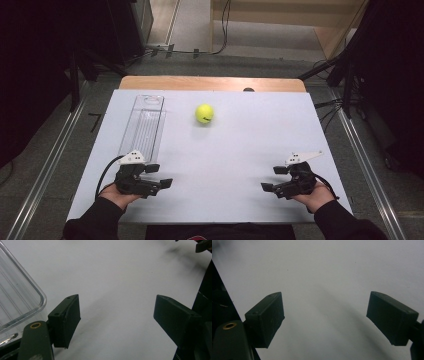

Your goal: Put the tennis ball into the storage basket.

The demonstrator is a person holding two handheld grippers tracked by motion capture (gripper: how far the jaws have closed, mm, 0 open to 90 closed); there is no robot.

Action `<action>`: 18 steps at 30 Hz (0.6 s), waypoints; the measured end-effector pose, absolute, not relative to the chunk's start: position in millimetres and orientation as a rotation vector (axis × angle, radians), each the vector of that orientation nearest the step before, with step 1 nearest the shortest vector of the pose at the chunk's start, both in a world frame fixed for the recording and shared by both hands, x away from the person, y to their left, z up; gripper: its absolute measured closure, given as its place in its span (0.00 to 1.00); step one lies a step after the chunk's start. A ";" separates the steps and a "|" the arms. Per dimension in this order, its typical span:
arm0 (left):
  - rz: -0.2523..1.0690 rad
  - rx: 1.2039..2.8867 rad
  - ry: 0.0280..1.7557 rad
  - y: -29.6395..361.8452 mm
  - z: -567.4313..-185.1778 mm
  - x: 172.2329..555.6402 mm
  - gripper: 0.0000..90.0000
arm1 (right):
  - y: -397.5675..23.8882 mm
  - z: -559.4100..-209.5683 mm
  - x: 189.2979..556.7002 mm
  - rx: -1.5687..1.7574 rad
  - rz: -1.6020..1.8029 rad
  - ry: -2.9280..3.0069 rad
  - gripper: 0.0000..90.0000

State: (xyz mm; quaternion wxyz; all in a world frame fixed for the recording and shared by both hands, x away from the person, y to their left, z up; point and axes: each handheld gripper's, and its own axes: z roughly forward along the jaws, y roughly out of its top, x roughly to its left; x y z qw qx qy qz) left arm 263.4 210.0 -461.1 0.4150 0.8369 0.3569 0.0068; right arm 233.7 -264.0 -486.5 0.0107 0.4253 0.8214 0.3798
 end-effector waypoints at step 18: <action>0.018 2.113 0.906 210.6 -461.9 264.6 0.24 | -263.4 -488.9 233.7 1.333 1.181 2.584 0.14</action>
